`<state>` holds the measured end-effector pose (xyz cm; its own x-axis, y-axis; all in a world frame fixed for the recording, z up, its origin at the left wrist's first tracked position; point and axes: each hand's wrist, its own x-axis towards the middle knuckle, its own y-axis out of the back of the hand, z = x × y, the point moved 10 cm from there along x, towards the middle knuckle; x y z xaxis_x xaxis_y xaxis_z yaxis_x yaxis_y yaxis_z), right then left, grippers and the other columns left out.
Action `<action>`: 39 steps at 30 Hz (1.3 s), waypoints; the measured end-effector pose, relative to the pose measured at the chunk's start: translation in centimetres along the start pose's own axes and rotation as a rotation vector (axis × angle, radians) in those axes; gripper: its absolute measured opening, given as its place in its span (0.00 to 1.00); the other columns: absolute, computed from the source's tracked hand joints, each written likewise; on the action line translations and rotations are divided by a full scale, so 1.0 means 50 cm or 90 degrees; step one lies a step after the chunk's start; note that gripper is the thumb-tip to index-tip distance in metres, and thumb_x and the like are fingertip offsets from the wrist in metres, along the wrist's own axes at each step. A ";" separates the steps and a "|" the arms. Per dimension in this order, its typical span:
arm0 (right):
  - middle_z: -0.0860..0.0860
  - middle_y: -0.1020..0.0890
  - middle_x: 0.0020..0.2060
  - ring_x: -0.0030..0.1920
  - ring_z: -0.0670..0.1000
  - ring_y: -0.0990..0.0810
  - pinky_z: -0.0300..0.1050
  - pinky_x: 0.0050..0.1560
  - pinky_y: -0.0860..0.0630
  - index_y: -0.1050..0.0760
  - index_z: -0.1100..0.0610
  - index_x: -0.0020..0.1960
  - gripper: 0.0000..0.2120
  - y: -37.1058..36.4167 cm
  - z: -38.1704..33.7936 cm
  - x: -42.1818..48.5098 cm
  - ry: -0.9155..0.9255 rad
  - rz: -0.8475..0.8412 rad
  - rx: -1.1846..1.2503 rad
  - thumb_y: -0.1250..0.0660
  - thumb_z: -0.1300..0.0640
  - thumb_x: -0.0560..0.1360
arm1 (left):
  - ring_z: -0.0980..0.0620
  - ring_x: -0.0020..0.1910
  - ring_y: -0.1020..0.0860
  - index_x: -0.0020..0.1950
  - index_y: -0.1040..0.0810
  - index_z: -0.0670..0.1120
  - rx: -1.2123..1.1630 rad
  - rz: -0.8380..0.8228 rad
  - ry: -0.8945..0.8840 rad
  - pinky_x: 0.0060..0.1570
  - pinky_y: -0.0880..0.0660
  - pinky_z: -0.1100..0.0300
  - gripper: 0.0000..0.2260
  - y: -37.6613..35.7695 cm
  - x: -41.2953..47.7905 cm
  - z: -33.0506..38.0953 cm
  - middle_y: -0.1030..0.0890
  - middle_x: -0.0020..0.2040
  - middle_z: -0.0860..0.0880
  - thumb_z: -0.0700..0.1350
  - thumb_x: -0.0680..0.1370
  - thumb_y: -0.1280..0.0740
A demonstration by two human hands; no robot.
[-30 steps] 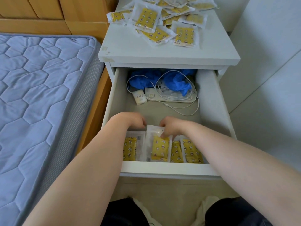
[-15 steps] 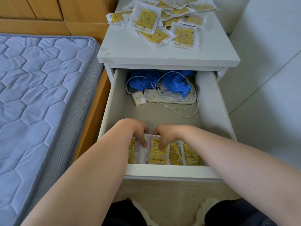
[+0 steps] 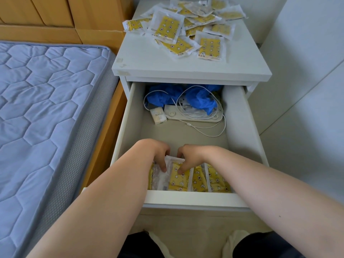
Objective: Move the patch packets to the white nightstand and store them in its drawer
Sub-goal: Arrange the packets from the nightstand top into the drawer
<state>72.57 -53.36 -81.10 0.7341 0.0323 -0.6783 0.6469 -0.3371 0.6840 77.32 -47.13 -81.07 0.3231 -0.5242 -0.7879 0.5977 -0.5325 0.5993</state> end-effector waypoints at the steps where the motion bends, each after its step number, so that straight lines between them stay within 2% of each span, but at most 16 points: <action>1: 0.52 0.22 0.59 0.56 0.53 0.22 0.49 0.57 0.24 0.29 0.56 0.66 0.29 0.001 0.001 -0.001 0.001 -0.001 0.022 0.28 0.44 0.70 | 0.47 0.59 0.23 0.68 0.29 0.47 -0.007 -0.001 -0.002 0.55 0.26 0.56 0.29 0.001 0.001 0.000 0.23 0.63 0.48 0.52 0.70 0.24; 5: 0.50 0.22 0.60 0.58 0.52 0.23 0.48 0.60 0.26 0.27 0.55 0.66 0.25 0.025 0.023 -0.012 -0.022 0.046 0.110 0.31 0.44 0.73 | 0.48 0.59 0.22 0.70 0.30 0.47 -0.028 0.019 -0.001 0.60 0.26 0.54 0.28 0.014 -0.001 -0.004 0.23 0.64 0.48 0.48 0.72 0.25; 8: 0.51 0.20 0.56 0.54 0.52 0.21 0.49 0.59 0.24 0.22 0.56 0.60 0.17 0.061 0.048 -0.030 -0.047 0.118 0.189 0.32 0.50 0.73 | 0.48 0.62 0.25 0.72 0.32 0.48 -0.032 0.080 0.001 0.60 0.28 0.55 0.29 0.041 -0.013 0.003 0.26 0.66 0.49 0.47 0.73 0.26; 13: 0.50 0.19 0.53 0.53 0.52 0.21 0.48 0.57 0.24 0.21 0.54 0.56 0.12 0.118 0.073 -0.079 -0.072 0.232 0.206 0.34 0.53 0.75 | 0.47 0.62 0.26 0.71 0.31 0.50 0.000 0.257 0.002 0.57 0.27 0.55 0.24 0.114 -0.049 0.037 0.25 0.65 0.48 0.42 0.75 0.32; 16: 0.51 0.18 0.51 0.51 0.52 0.21 0.50 0.56 0.24 0.21 0.55 0.54 0.10 0.147 0.079 -0.122 -0.061 0.294 0.208 0.37 0.56 0.75 | 0.47 0.59 0.25 0.68 0.29 0.50 0.027 0.333 -0.015 0.55 0.25 0.53 0.20 0.158 -0.079 0.070 0.24 0.62 0.48 0.42 0.76 0.35; 19: 0.50 0.18 0.48 0.48 0.51 0.20 0.48 0.51 0.23 0.21 0.55 0.52 0.09 0.197 0.081 -0.172 -0.040 0.362 0.188 0.38 0.57 0.76 | 0.47 0.57 0.24 0.64 0.26 0.52 -0.003 0.414 -0.037 0.52 0.25 0.52 0.16 0.215 -0.121 0.098 0.23 0.60 0.49 0.44 0.77 0.37; 22: 0.51 0.18 0.45 0.46 0.53 0.20 0.50 0.49 0.23 0.21 0.54 0.48 0.08 0.266 0.089 -0.219 -0.038 0.436 0.182 0.39 0.56 0.76 | 0.47 0.54 0.24 0.61 0.24 0.51 -0.041 0.555 -0.050 0.46 0.29 0.55 0.13 0.297 -0.189 0.116 0.24 0.58 0.50 0.44 0.78 0.40; 26: 0.51 0.20 0.38 0.42 0.55 0.22 0.47 0.43 0.25 0.25 0.51 0.38 0.08 0.361 0.101 -0.277 -0.030 0.529 0.197 0.40 0.58 0.74 | 0.48 0.55 0.26 0.60 0.23 0.47 -0.110 0.724 -0.075 0.48 0.29 0.56 0.13 0.387 -0.273 0.122 0.23 0.58 0.49 0.40 0.79 0.41; 28: 0.51 0.20 0.40 0.44 0.54 0.22 0.48 0.45 0.24 0.22 0.54 0.43 0.07 0.405 0.103 -0.298 -0.010 0.573 0.191 0.38 0.59 0.74 | 0.48 0.61 0.29 0.60 0.22 0.45 -0.117 0.780 -0.094 0.56 0.29 0.55 0.13 0.419 -0.292 0.120 0.24 0.61 0.49 0.38 0.78 0.40; 30: 0.52 0.20 0.47 0.49 0.53 0.23 0.48 0.50 0.25 0.21 0.57 0.49 0.08 0.448 0.108 -0.310 0.006 0.619 0.161 0.38 0.60 0.75 | 0.48 0.68 0.36 0.63 0.24 0.45 -0.100 0.814 -0.075 0.65 0.35 0.55 0.14 0.448 -0.293 0.108 0.28 0.67 0.48 0.40 0.78 0.38; 32: 0.51 0.22 0.54 0.56 0.51 0.26 0.44 0.55 0.29 0.22 0.57 0.54 0.09 0.482 0.119 -0.311 0.003 0.651 0.116 0.39 0.59 0.77 | 0.47 0.73 0.42 0.69 0.30 0.48 -0.096 0.792 -0.017 0.71 0.41 0.53 0.18 0.469 -0.273 0.085 0.36 0.73 0.47 0.44 0.79 0.38; 34: 0.51 0.26 0.61 0.62 0.51 0.30 0.44 0.60 0.32 0.26 0.58 0.62 0.14 0.506 0.136 -0.298 -0.015 0.650 0.106 0.40 0.57 0.78 | 0.46 0.76 0.49 0.75 0.38 0.49 -0.118 0.740 0.033 0.74 0.47 0.51 0.22 0.479 -0.243 0.058 0.44 0.77 0.46 0.49 0.81 0.41; 36: 0.55 0.31 0.67 0.66 0.54 0.31 0.47 0.65 0.34 0.33 0.60 0.69 0.20 0.516 0.161 -0.278 -0.042 0.619 0.167 0.42 0.54 0.80 | 0.45 0.77 0.54 0.77 0.45 0.50 -0.161 0.706 0.055 0.75 0.51 0.50 0.24 0.486 -0.217 0.034 0.49 0.79 0.46 0.51 0.82 0.44; 39: 0.58 0.34 0.69 0.68 0.58 0.32 0.49 0.65 0.34 0.39 0.62 0.72 0.24 0.523 0.190 -0.250 -0.081 0.581 0.263 0.43 0.49 0.81 | 0.45 0.78 0.56 0.78 0.51 0.52 -0.176 0.689 0.077 0.75 0.52 0.49 0.26 0.496 -0.189 0.009 0.54 0.79 0.47 0.52 0.83 0.46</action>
<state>78.34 -71.51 -57.31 0.8697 -0.4933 0.0175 -0.2904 -0.4826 0.8263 88.77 -55.68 -58.68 0.8306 -0.5457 0.1107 0.0969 0.3373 0.9364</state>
